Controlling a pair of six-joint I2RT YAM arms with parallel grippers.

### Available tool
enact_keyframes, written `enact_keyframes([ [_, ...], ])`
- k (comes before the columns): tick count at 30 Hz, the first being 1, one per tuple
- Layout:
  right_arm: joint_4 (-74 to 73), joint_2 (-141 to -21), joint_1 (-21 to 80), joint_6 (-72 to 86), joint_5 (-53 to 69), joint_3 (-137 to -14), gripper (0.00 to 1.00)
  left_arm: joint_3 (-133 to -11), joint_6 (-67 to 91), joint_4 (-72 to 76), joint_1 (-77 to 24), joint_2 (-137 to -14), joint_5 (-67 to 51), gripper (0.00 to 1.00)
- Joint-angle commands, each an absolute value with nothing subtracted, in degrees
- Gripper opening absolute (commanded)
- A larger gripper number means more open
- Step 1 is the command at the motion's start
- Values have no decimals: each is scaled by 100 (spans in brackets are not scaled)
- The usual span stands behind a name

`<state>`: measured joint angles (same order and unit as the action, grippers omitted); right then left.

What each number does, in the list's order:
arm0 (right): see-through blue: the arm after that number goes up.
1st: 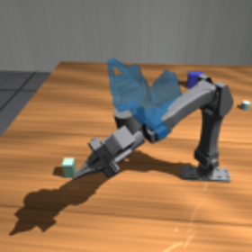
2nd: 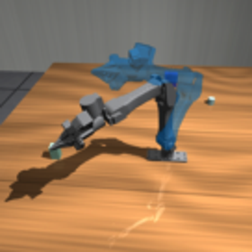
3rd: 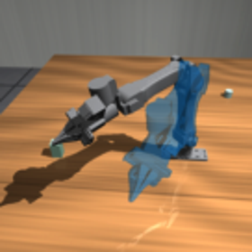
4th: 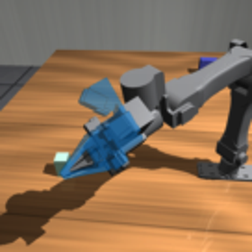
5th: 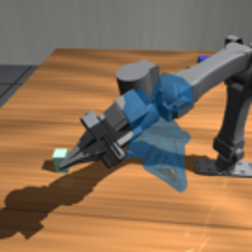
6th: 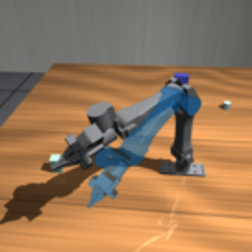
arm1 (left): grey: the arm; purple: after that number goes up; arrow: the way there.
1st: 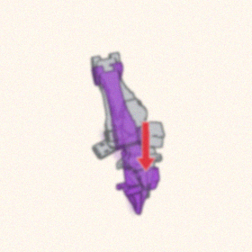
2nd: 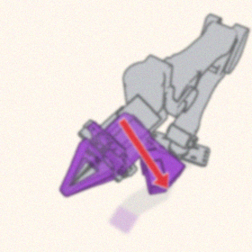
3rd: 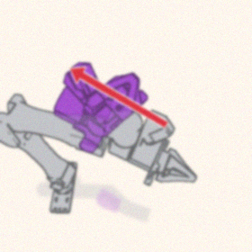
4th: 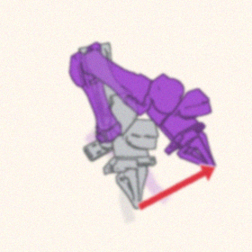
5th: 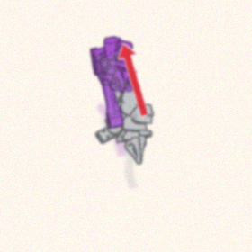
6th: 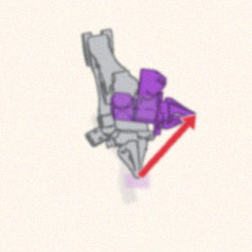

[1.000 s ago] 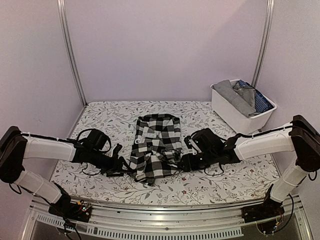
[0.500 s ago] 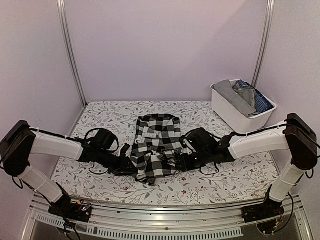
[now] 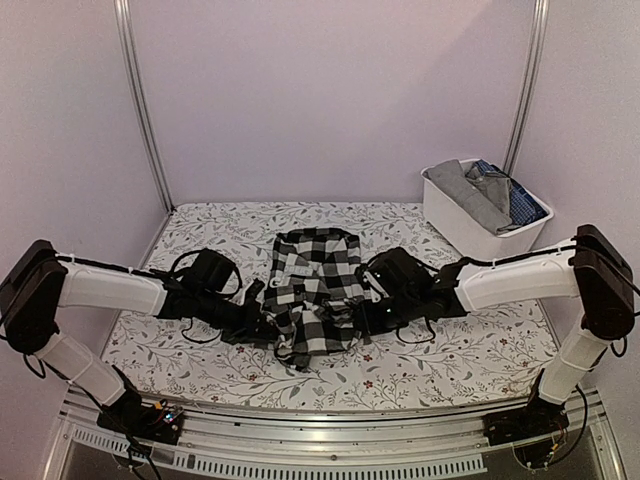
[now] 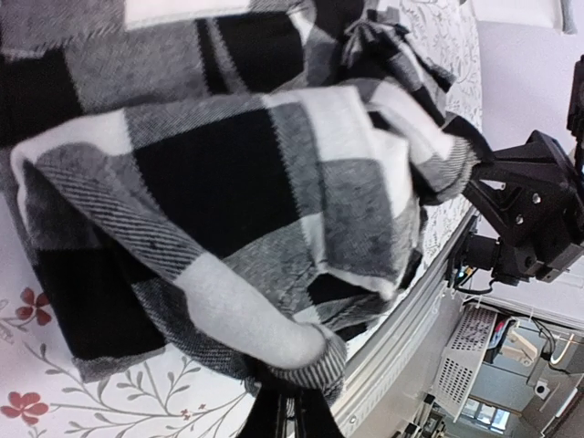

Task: Fold and stack the long sleeve shirts
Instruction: Smooth out the 2/3-rectangle-folded shirt at the center of the board.

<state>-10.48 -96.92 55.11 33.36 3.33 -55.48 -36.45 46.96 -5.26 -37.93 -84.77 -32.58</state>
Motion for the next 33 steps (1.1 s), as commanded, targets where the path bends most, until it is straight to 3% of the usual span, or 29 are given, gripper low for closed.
enact_keyframes([
  [1,-1298,-9771,5530,3372,117,-6168,2,-4154,4736,-523,-3751,-8364,-3381,2],
  [11,-1384,-10407,4774,3978,88,-7031,1,-5263,4558,-271,-2869,-9661,-3666,3],
  [16,-1328,-10961,4622,3827,231,-7670,16,-5798,4585,-111,-2612,-10370,-3669,7],
  [22,-1446,-11068,4423,3610,127,-8007,28,-5840,4784,247,-2470,-10403,-3404,10],
  [25,-1521,-11015,4373,3499,65,-8086,39,-5905,4792,268,-2448,-10372,-3302,16],
  [29,-1665,-10853,4363,3310,-99,-8165,59,-5909,4804,371,-2360,-10229,-3229,36],
  [33,-1765,-10464,4368,3167,-254,-7948,62,-5891,4706,348,-2240,-10031,-3204,43],
])
